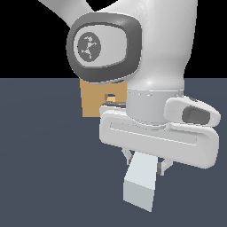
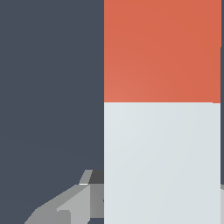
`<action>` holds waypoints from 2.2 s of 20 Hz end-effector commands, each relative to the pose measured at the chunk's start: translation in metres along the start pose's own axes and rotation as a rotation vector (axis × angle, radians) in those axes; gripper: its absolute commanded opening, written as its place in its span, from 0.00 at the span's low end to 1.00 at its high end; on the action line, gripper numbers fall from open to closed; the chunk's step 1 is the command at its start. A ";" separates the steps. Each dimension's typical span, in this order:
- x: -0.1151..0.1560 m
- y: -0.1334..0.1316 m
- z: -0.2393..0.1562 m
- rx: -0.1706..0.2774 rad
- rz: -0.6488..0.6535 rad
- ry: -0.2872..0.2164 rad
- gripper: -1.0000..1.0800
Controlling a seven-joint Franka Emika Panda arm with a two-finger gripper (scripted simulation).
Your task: Insert the peg into the horizontal hole in a box.
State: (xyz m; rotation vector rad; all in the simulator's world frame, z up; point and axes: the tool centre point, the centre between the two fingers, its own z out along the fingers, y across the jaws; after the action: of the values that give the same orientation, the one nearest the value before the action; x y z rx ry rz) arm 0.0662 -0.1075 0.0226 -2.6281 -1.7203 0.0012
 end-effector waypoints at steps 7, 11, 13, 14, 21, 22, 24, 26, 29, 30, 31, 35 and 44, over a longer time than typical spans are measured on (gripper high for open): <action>0.005 -0.004 -0.002 0.000 -0.015 0.000 0.00; 0.017 -0.015 -0.008 0.000 -0.048 0.000 0.00; 0.026 -0.022 -0.012 0.000 -0.072 0.000 0.00; 0.030 -0.027 -0.014 0.000 -0.086 0.000 0.00; 0.073 -0.072 -0.036 -0.001 -0.218 0.000 0.00; 0.079 -0.080 -0.039 -0.001 -0.239 0.000 0.00; 0.089 -0.094 -0.045 -0.001 -0.277 -0.001 0.00; 0.098 -0.107 -0.051 -0.001 -0.310 -0.001 0.00; 0.109 -0.123 -0.058 -0.001 -0.351 -0.001 0.00; 0.112 -0.128 -0.060 -0.001 -0.362 -0.001 0.00; 0.114 -0.132 -0.061 -0.001 -0.372 -0.001 0.00; 0.120 -0.143 -0.066 -0.001 -0.400 -0.001 0.00; 0.121 -0.144 -0.067 -0.001 -0.400 0.000 0.00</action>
State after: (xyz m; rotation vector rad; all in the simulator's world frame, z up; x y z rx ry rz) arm -0.0191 0.0607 0.0867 -2.2312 -2.2071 0.0068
